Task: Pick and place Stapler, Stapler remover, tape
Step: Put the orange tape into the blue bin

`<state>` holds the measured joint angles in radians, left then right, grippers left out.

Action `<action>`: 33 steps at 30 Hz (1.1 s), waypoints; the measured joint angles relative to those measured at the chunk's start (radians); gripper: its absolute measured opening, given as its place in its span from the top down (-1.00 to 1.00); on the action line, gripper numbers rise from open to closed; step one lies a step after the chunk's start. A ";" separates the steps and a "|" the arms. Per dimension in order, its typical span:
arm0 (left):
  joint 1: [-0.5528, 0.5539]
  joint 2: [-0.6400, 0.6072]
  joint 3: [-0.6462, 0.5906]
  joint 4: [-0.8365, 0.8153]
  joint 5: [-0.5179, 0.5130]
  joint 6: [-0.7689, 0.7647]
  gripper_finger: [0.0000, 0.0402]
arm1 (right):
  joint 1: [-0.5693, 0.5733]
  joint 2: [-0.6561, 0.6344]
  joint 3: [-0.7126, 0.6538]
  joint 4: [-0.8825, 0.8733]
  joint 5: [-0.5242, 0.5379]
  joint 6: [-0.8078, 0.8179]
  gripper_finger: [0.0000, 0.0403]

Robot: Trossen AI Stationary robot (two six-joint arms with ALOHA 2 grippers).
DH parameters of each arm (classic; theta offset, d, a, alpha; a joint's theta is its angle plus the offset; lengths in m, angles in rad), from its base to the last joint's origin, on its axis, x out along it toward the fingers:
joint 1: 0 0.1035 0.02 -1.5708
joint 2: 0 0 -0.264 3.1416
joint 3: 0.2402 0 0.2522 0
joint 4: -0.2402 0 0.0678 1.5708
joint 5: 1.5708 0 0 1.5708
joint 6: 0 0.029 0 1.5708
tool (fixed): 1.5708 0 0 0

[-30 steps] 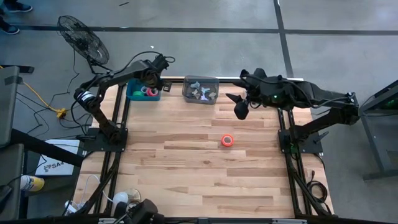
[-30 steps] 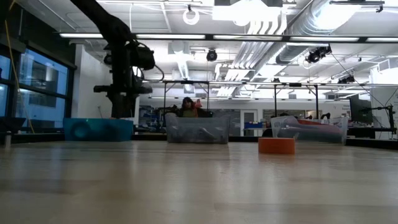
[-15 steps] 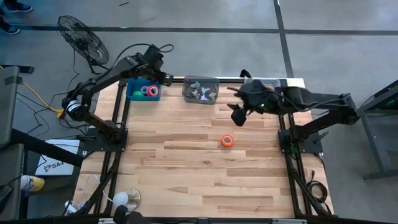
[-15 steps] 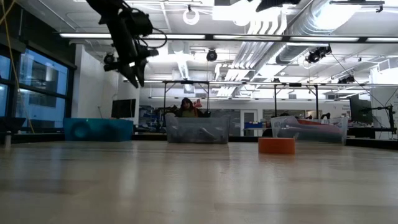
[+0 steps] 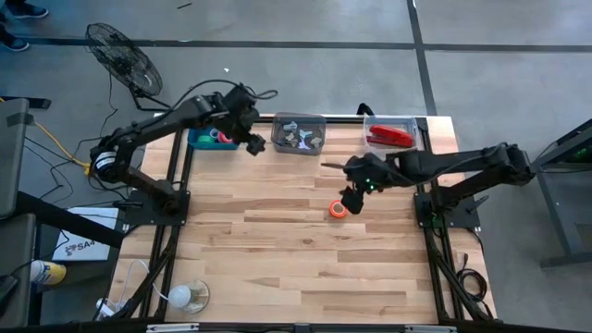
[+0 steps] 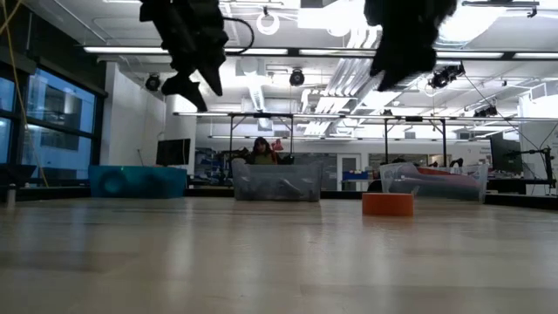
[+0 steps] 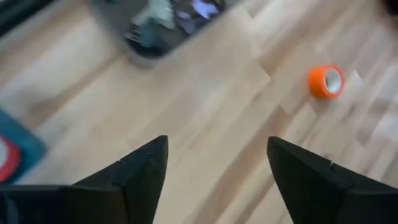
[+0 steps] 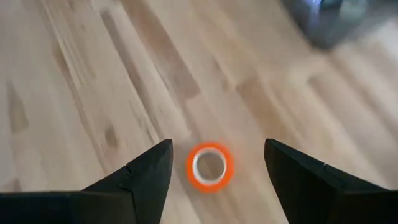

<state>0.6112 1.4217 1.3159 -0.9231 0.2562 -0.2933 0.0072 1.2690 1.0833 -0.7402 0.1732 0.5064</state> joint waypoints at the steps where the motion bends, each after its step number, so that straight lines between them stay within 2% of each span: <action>1: -0.021 0.000 0.000 0.000 -0.002 -0.005 -0.35 | 0.000 0.000 -0.028 0.010 -0.011 0.018 -0.22; 11: -0.206 0.000 0.000 0.033 -0.113 -0.119 -0.29 | 0.000 0.000 -0.249 0.128 -0.056 0.378 -0.22; 17: -0.271 0.000 0.000 0.100 -0.165 -0.161 -0.29 | 0.000 0.000 -0.365 0.262 -0.082 0.581 -0.22; 26: -0.291 0.000 0.000 0.121 -0.199 -0.184 -0.29 | -0.001 0.007 -0.445 0.327 -0.084 0.681 -0.22; 33: -0.291 0.000 0.000 0.121 -0.207 -0.185 -0.29 | -0.002 0.129 -0.443 0.402 -0.167 0.675 -0.22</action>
<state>0.3199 1.4220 1.3155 -0.8017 0.0494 -0.4786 0.0051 1.3977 0.6407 -0.3382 0.0063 1.1817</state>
